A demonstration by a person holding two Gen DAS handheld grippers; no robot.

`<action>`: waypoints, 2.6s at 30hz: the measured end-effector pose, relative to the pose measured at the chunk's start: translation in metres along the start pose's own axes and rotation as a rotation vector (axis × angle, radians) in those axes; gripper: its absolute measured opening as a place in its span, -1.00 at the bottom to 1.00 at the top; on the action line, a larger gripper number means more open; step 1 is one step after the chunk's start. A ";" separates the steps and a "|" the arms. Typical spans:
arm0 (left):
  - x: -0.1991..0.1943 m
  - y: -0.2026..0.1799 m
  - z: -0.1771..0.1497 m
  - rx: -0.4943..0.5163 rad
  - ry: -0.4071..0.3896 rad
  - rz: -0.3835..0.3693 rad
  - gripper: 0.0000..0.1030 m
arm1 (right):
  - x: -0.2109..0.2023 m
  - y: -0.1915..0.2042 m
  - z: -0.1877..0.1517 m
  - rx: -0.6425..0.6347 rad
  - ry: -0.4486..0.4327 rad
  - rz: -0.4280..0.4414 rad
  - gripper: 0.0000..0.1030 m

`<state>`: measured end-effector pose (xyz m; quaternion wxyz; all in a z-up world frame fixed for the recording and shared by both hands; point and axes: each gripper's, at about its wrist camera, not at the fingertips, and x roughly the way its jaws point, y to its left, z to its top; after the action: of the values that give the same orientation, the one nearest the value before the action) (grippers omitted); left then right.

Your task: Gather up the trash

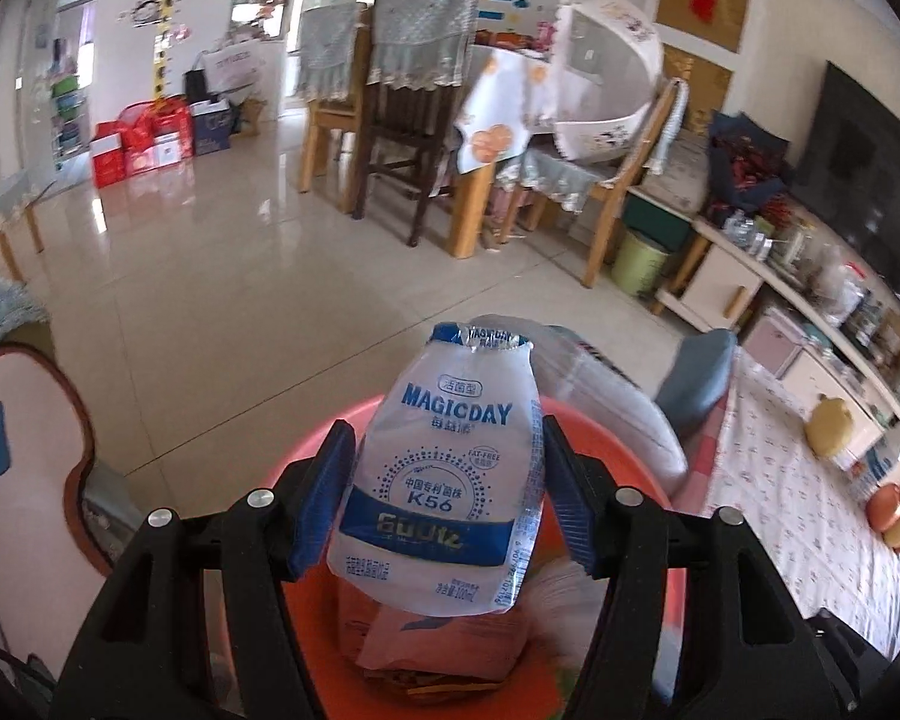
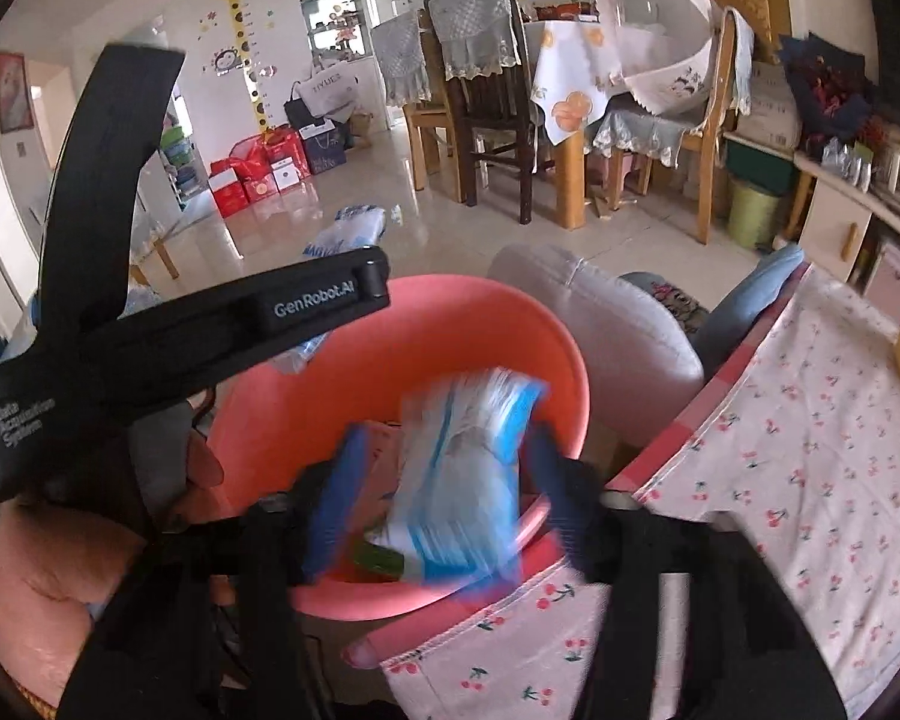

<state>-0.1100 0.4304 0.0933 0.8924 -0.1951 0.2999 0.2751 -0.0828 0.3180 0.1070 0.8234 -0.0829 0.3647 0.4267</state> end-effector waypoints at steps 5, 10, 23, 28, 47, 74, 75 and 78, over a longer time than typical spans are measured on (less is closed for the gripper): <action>0.002 0.002 0.001 0.004 0.004 0.041 0.56 | -0.014 -0.016 -0.007 0.059 -0.029 -0.013 0.69; -0.002 -0.008 0.001 0.049 -0.014 0.068 0.74 | -0.032 -0.033 -0.017 0.104 -0.053 -0.065 0.75; -0.025 -0.061 -0.011 0.198 -0.101 0.008 0.88 | -0.073 -0.082 -0.062 0.229 -0.056 -0.211 0.80; -0.035 -0.089 -0.021 0.250 -0.130 -0.014 0.89 | -0.093 -0.096 -0.077 0.257 -0.069 -0.265 0.80; -0.085 -0.197 -0.096 0.471 -0.139 -0.224 0.92 | -0.190 -0.135 -0.143 0.336 -0.114 -0.470 0.80; -0.175 -0.261 -0.204 0.653 -0.108 -0.461 0.92 | -0.313 -0.144 -0.246 0.453 -0.221 -0.796 0.81; -0.178 -0.259 -0.205 0.648 -0.107 -0.473 0.92 | -0.315 -0.143 -0.247 0.453 -0.226 -0.802 0.81; -0.183 -0.256 -0.206 0.634 -0.108 -0.496 0.92 | -0.326 -0.137 -0.252 0.452 -0.249 -0.831 0.83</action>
<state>-0.1651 0.0590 0.1048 0.9621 0.0379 0.2664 -0.0449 -0.2319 -0.0892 0.1205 0.9588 0.0108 0.2831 -0.0211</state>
